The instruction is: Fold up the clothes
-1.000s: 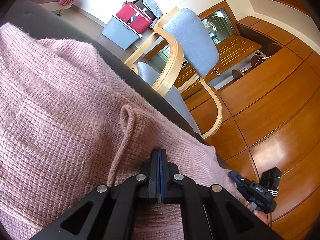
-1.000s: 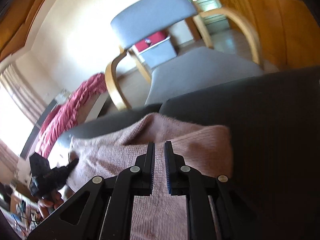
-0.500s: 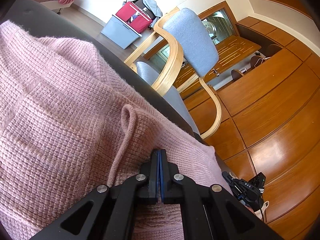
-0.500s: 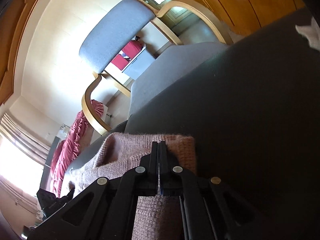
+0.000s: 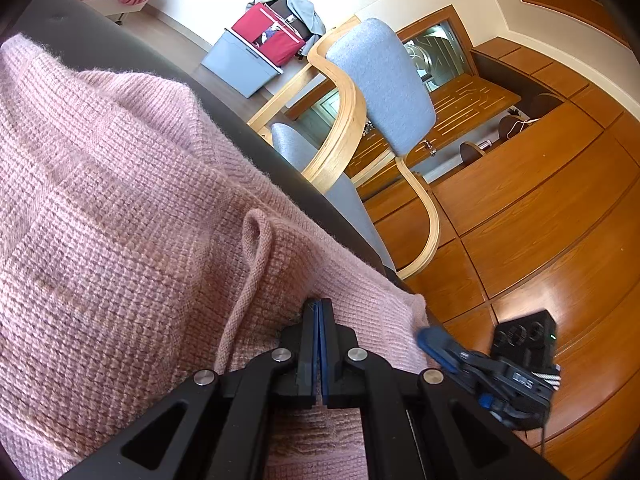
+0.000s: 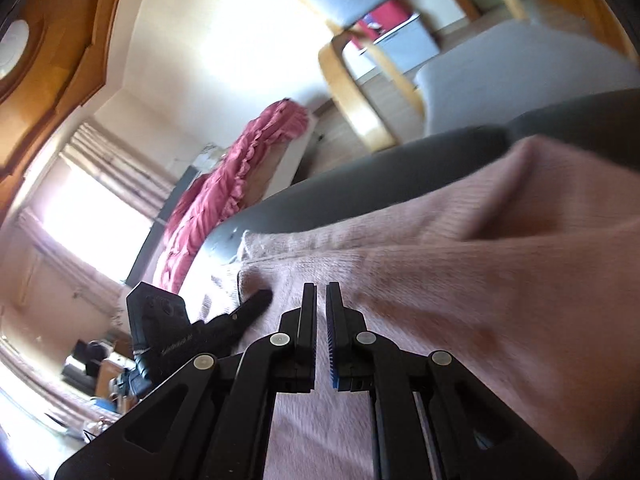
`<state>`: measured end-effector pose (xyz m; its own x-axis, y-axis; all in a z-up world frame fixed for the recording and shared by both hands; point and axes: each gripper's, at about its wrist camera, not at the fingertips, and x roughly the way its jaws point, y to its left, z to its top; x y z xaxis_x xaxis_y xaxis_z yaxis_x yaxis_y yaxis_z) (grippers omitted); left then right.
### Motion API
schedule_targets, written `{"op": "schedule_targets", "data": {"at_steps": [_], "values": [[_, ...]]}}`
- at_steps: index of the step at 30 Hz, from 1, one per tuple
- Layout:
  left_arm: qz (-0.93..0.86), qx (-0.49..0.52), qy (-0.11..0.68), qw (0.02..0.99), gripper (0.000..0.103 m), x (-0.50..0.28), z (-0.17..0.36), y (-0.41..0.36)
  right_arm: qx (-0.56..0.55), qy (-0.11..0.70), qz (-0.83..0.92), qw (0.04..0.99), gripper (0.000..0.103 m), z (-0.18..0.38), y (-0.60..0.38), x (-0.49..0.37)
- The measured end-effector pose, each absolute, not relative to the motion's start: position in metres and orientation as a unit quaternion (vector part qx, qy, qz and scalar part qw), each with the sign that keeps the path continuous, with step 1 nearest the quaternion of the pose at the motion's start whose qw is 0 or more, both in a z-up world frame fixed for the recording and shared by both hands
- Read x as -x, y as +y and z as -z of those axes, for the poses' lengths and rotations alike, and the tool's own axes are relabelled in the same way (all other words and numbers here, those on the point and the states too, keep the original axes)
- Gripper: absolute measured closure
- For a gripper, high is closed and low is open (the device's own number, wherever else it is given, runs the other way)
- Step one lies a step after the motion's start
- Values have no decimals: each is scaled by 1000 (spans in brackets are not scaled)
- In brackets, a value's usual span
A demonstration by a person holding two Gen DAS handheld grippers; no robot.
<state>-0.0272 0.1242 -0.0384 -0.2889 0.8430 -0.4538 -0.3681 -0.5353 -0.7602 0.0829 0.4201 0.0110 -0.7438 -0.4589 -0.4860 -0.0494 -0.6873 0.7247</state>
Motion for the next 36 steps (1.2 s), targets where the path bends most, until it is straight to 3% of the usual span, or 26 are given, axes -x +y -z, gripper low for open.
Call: {"op": "schedule_targets", "data": {"at_steps": [5,9,11,19,21,26,30,32,34,36], "values": [[-754,442,-272,403,102,28,39,124,-325,-383,863,53,102,-2,444,-83],[-751,443,-275,405,102,30,39,123,-312,-390,863,-75,102,-4,478,-111],[-751,443,-276,405,102,30,40,123,-293,-422,856,-58,100,-6,487,-122],[-749,443,-279,406,102,31,39,124,-320,-359,875,-57,94,-23,490,-177],[-749,443,-279,406,102,31,40,125,-310,-386,865,-85,103,-7,509,-192],[-749,443,-278,406,102,31,40,126,-261,-438,852,-122,103,-3,537,-223],[-749,443,-279,406,102,31,40,125,-267,-394,873,-105,97,-25,505,-227],[-749,443,-280,406,102,32,40,126,-274,-391,877,-59,89,-30,486,-226],[-748,443,-281,407,102,32,40,125,-297,-371,880,-23,70,-27,469,-221],[-747,443,-282,407,102,32,40,126,-318,-334,886,-34,69,-23,460,-217]]}}
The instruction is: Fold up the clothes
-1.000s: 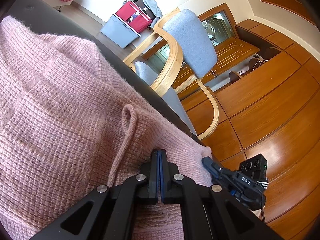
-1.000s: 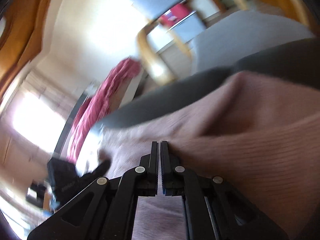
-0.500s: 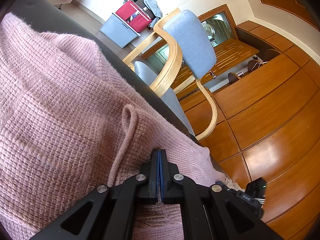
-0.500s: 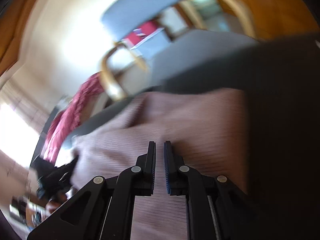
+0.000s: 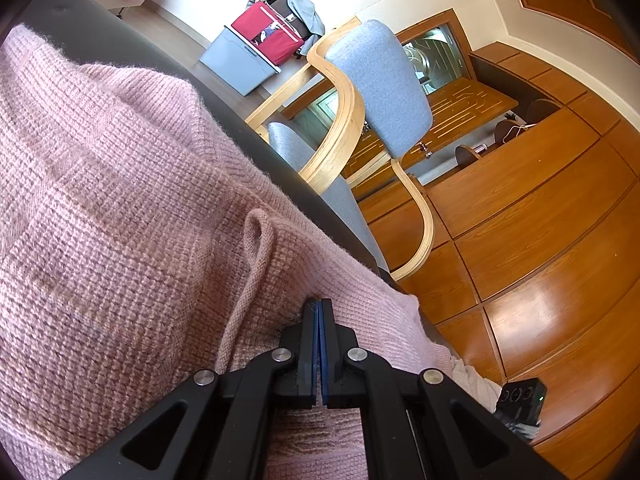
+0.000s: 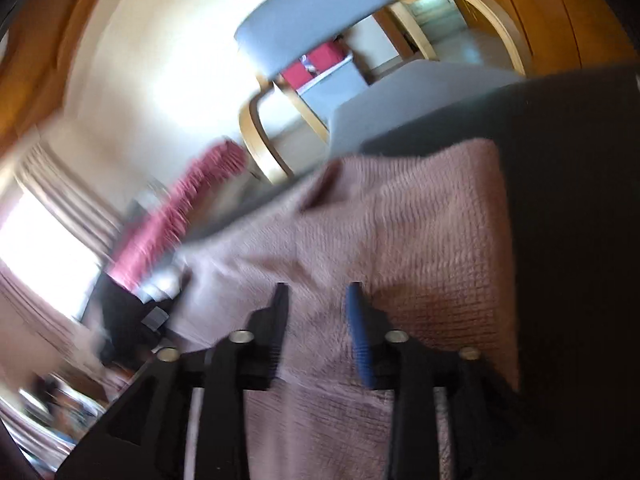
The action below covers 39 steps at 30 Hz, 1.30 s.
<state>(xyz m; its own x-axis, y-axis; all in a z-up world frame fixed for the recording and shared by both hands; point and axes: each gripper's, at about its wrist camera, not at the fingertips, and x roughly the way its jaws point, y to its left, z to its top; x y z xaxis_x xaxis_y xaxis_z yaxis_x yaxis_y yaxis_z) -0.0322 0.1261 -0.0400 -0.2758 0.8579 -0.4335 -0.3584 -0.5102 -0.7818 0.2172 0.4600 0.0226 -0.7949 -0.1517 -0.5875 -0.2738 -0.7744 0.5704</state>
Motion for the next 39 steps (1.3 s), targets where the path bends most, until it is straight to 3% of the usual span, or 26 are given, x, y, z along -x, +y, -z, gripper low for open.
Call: {"op": "schedule_targets", "data": {"at_steps": [2,4,7,10,13,14,20,22,23,27,30,36,39], "values": [[-747,443,-282,407,102,32,40,127,314,337,-885,61,74,-19,467,-224],[-747,443,-283,407,102,32,40,127,300,369,-875,91,103,-11,477,-228],[-746,443,-285,407,102,32,39,127,273,428,-858,79,103,0,491,-238],[-747,444,-286,404,102,30,36,125,280,412,-863,84,103,-1,486,-237],[-748,454,-273,399,96,25,26,122,282,408,-864,84,103,0,485,-235],[-754,453,-261,399,90,21,20,118,280,412,-863,82,103,1,486,-236],[-824,426,-162,336,89,11,-5,68,280,414,-863,82,103,-1,493,-235],[-822,438,-183,315,89,18,7,42,280,413,-863,82,103,-1,493,-236],[-818,445,-197,308,95,22,14,28,280,413,-863,82,103,-1,493,-236],[-784,459,-301,290,92,29,31,-22,280,412,-863,83,103,-2,493,-236],[-779,458,-314,290,91,19,31,-42,281,411,-863,84,103,-2,492,-236],[-811,462,-205,294,88,-31,19,-59,280,408,-864,87,103,-3,491,-237],[-814,461,-168,309,88,-55,14,-70,295,373,-874,96,98,-16,480,-240]]}}
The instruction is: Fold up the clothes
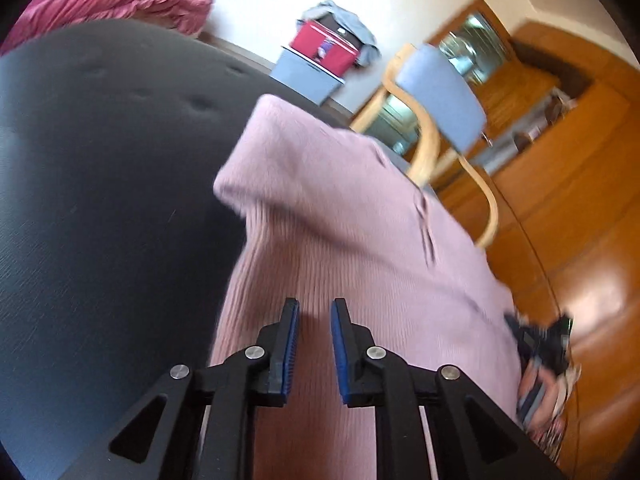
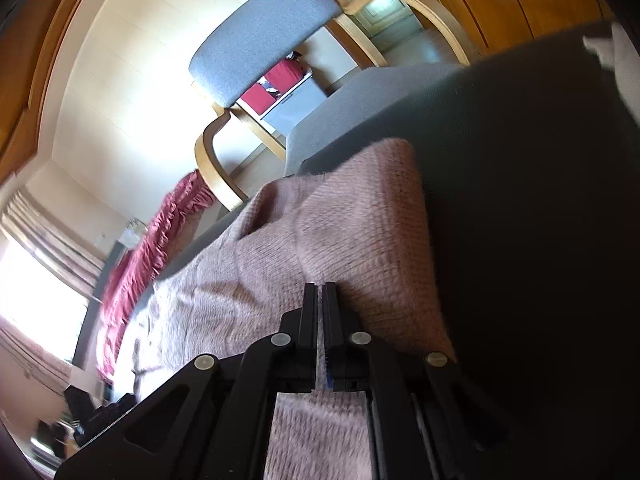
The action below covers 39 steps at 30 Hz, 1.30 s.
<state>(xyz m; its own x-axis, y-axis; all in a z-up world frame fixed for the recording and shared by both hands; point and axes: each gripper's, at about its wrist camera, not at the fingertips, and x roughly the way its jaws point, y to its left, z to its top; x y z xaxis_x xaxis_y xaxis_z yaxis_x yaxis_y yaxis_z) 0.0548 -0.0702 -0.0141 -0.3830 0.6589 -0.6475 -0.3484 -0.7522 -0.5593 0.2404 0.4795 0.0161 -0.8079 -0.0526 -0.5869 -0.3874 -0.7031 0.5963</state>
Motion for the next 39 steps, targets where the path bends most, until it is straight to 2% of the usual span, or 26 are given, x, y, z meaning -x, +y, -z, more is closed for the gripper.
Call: {"op": "schedule_targets", "data": {"at_steps": [2,4,5,8,15,22,26,30,39], "values": [[-815,461,-155,315,88,-68,14,-83,312,329,-887,92,89,-30,463,-247],[-815,458,-148,322,88,-80,14,-97,322,312,-890,77,70,-38,451,-261],[-815,455,-151,327,88,-86,14,-103,326,312,-890,67,67,-41,446,-269],[-814,447,-151,338,88,-104,13,-119,338,313,-887,41,67,-47,434,-295],[-809,427,-149,377,88,-142,18,-148,355,307,-881,67,66,-47,425,-374],[-788,429,-163,411,87,-161,21,-160,376,333,-862,63,66,-22,419,-419],[-771,433,-178,432,86,-169,25,-168,362,353,-862,26,63,-15,410,-438],[-742,445,-200,460,83,-175,31,-172,348,370,-860,-35,48,-8,397,-455],[-687,467,-230,508,82,-186,48,-172,359,349,-850,-161,48,3,352,-464]]}}
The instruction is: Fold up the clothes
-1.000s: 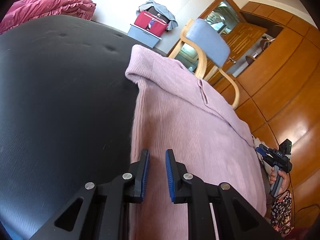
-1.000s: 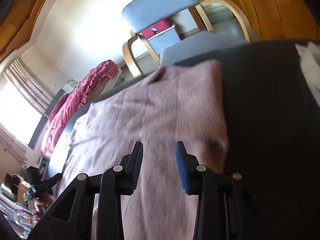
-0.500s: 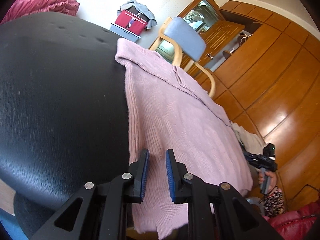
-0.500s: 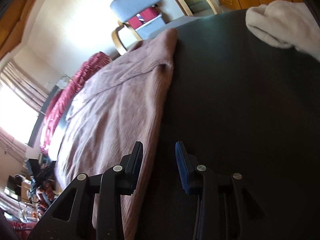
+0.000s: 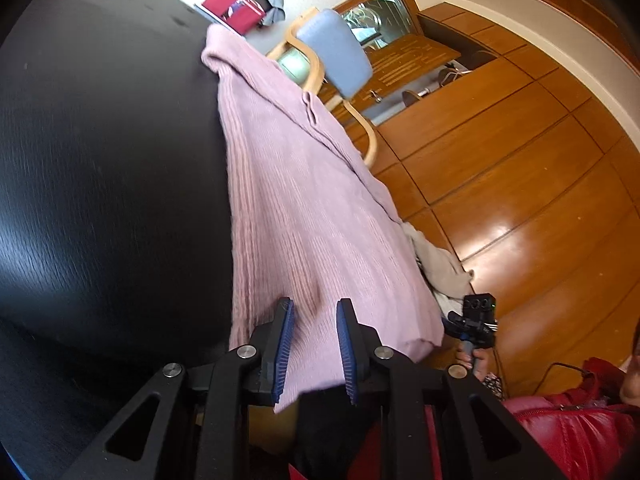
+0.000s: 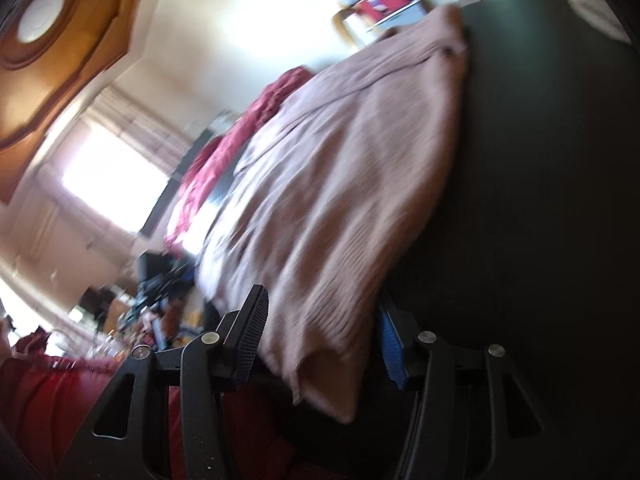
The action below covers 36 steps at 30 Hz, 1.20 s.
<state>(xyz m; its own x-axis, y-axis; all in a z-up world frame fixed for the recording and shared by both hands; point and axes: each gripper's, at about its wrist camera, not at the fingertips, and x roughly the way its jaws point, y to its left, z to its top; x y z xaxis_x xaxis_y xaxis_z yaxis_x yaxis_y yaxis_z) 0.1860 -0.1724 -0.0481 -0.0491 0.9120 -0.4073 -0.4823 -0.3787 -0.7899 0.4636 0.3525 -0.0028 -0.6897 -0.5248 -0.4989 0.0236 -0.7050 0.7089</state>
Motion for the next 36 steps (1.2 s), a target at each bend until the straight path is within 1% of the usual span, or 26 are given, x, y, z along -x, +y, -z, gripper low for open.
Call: {"op": "schedule_targets", "data": {"at_steps": [7,11,14,16,19,21,25,27,32,36], "values": [[-669,478,-220,525,82,-188,52,-170,-357,-332,851,194,48,-1,330,-443],[-658,480,-239,528,82,-190,60,-169,-357,-302,863,192,48,-6,314,-435],[-655,479,-240,532,82,-193,64,-166,-354,-289,870,185,49,-10,311,-436],[-660,475,-237,532,82,-194,64,-163,-358,-267,879,166,67,-11,307,-434],[-669,467,-227,532,82,-197,61,-160,-362,-243,887,149,81,-11,304,-428],[-680,458,-216,530,88,-200,60,-161,-361,-252,886,148,88,-11,310,-426],[-708,440,-188,520,88,-204,53,-176,-350,-281,879,158,88,-6,314,-423],[-725,427,-180,510,84,-204,48,-187,-348,-284,879,162,88,-6,315,-422],[-731,407,-228,497,80,-188,48,-202,-348,-292,874,173,88,-2,310,-417],[-710,409,-273,505,79,-172,57,-200,-348,-291,874,173,88,-1,306,-416]]}}
